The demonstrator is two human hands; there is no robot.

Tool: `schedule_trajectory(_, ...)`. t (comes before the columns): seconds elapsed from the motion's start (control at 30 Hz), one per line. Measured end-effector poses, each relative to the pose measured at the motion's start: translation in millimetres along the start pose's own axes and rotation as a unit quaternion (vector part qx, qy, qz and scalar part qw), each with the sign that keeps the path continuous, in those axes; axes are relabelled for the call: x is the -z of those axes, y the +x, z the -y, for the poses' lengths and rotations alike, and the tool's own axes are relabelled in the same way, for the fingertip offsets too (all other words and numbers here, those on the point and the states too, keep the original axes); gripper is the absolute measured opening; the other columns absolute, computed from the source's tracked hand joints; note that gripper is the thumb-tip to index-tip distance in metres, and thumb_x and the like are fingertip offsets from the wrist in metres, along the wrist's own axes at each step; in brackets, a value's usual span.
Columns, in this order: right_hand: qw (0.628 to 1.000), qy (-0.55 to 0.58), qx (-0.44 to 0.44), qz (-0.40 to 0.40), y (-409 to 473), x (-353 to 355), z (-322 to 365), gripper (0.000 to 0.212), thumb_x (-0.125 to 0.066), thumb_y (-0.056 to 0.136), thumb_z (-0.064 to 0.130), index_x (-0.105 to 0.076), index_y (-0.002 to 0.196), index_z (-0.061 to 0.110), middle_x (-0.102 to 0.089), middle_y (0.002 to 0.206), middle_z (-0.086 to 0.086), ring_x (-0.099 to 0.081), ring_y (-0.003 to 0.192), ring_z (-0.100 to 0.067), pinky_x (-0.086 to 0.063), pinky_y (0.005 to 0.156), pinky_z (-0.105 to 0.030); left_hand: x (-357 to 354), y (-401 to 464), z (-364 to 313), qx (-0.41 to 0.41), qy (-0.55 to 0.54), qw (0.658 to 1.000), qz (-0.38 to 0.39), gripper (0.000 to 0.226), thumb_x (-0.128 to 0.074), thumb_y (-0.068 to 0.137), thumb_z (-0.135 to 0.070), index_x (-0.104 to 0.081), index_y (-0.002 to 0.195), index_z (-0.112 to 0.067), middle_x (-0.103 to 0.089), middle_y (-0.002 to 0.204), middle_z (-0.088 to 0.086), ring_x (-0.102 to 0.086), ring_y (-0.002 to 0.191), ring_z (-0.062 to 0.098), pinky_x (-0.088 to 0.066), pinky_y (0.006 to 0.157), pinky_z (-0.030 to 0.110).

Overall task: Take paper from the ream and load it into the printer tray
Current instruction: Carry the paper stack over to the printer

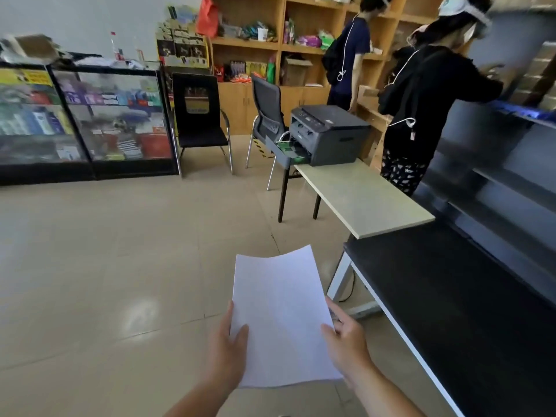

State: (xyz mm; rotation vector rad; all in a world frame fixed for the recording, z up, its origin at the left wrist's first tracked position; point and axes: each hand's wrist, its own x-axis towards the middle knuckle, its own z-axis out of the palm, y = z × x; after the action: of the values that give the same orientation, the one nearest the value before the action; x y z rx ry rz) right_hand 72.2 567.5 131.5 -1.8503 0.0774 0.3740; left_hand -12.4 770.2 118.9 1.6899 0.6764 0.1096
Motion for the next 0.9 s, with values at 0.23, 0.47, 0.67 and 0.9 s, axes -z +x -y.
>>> schedule_trajectory(0.23, 1.0, 0.0, 0.009, 0.03, 153.6, -14.9, 44.1, 0.061, -0.046, 0.09, 0.002, -0.055, 0.128, 0.049, -0.068, 0.071, -0.021, -0.045, 0.06, -0.017, -0.042, 0.06, -0.025, -22.7, 139.9, -45.3, -0.004, 0.001, 0.999, -0.039, 0.059, -0.051, 0.094, -0.017, -0.032, 0.147, -0.033, -0.057, 0.134, -0.011, -0.055, 0.117, 0.014, -0.043, 0.101, 0.038)
schedule_trajectory(0.47, 0.998, -0.016, 0.015, 0.055, 294.6, -32.2, 95.5, 0.064, -0.045, 0.088, 0.003, -0.052, 0.137, 0.043, -0.05, 0.068, -0.007, -0.04, 0.064, -0.02, -0.038, 0.063, -0.027, -31.0, 258.7, -96.3, 0.0, -0.028, 0.997, -0.069, 0.057, -0.05, 0.095, -0.018, -0.033, 0.147, -0.034, -0.056, 0.138, -0.008, -0.055, 0.119, 0.015, -0.043, 0.103, 0.038)
schedule_trajectory(0.67, 0.998, -0.009, 0.018, 0.061, 402.1, -72.1, 145.8, 0.062, -0.046, 0.09, 0.001, -0.052, 0.136, 0.042, -0.058, 0.064, -0.007, -0.04, 0.062, -0.018, -0.04, 0.061, -0.025, -22.1, 375.8, -125.2, 0.0, -0.046, 0.994, -0.096, 0.057, -0.053, 0.095, -0.018, -0.034, 0.147, -0.031, -0.058, 0.136, -0.004, -0.057, 0.115, 0.019, -0.045, 0.099, 0.037)
schedule_trajectory(0.9, 0.998, -0.011, 0.009, 0.064, 545.6, -155.2, 209.6, 0.063, -0.045, 0.089, -0.002, -0.056, 0.133, 0.042, -0.081, 0.087, -0.009, -0.056, 0.068, -0.02, -0.051, 0.067, -0.031, 14.4, 554.6, -152.0, -0.002, -0.086, 0.992, -0.09, 0.056, -0.05, 0.096, -0.013, -0.033, 0.146, -0.034, -0.058, 0.128, -0.007, -0.057, 0.11, 0.018, -0.043, 0.093, 0.034)
